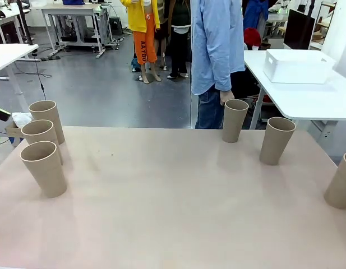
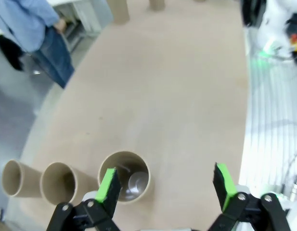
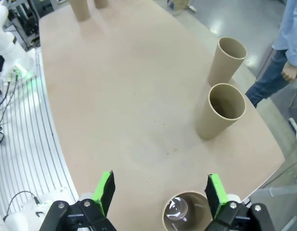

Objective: Stack the cups and store them in the basket.
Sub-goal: Pick up two Reusable plastic cups , one in each hand.

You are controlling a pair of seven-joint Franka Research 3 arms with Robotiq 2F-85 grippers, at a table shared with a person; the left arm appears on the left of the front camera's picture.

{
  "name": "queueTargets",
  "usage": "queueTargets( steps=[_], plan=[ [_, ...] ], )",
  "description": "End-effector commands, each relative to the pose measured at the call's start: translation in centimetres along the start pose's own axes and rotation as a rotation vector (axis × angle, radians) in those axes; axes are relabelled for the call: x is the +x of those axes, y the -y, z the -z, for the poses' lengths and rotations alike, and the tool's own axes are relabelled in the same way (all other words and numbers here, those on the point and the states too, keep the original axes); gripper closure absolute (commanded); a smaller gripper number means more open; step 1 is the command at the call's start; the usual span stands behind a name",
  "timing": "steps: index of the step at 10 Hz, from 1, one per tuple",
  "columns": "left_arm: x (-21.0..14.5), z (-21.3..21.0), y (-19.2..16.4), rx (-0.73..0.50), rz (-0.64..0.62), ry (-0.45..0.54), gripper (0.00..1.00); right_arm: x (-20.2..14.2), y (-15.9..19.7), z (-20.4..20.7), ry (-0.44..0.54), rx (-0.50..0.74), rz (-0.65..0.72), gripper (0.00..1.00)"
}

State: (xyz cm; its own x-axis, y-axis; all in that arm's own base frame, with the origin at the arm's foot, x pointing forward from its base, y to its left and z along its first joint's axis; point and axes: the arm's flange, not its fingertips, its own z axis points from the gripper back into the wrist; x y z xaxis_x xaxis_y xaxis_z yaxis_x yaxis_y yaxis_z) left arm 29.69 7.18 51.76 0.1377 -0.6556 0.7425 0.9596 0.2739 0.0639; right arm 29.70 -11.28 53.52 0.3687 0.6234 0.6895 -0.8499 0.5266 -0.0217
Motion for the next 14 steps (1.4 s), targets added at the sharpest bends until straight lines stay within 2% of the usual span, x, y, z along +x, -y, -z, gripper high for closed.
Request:
queueTargets(
  steps=[1,3,8,9,10,11,14],
  plan=[
    [-0.9,1.0,0.9,-0.013,0.026,0.089,0.00,-1.2,-0.5,0.0,0.048,0.034,-0.046,0.00],
    [-0.4,1.5,0.9,0.000,0.058,0.147,0.00,-1.2,-0.3,-0.2,0.074,0.033,-0.090,0.00],
    [0.9,1.9,1.1,0.017,0.086,0.186,0.00,-0.9,-0.2,-0.3,0.132,0.045,-0.123,0.00],
    [1.2,2.0,1.1,0.037,0.052,0.169,0.00,-0.7,-0.3,-0.3,0.188,0.053,-0.083,0.00],
    [1.3,2.2,0.9,0.037,0.042,0.173,0.00,-0.6,-0.4,-0.3,0.111,0.033,-0.100,0.00],
    [1.6,0.9,-0.1,0.020,0.059,0.162,0.00,-0.6,-0.4,-0.3,0.111,0.033,-0.100,0.00],
    [1.6,0.9,-0.1,0.020,0.059,0.162,0.00,-0.6,-0.4,-0.3,0.111,0.033,-0.100,0.00]
  ],
)
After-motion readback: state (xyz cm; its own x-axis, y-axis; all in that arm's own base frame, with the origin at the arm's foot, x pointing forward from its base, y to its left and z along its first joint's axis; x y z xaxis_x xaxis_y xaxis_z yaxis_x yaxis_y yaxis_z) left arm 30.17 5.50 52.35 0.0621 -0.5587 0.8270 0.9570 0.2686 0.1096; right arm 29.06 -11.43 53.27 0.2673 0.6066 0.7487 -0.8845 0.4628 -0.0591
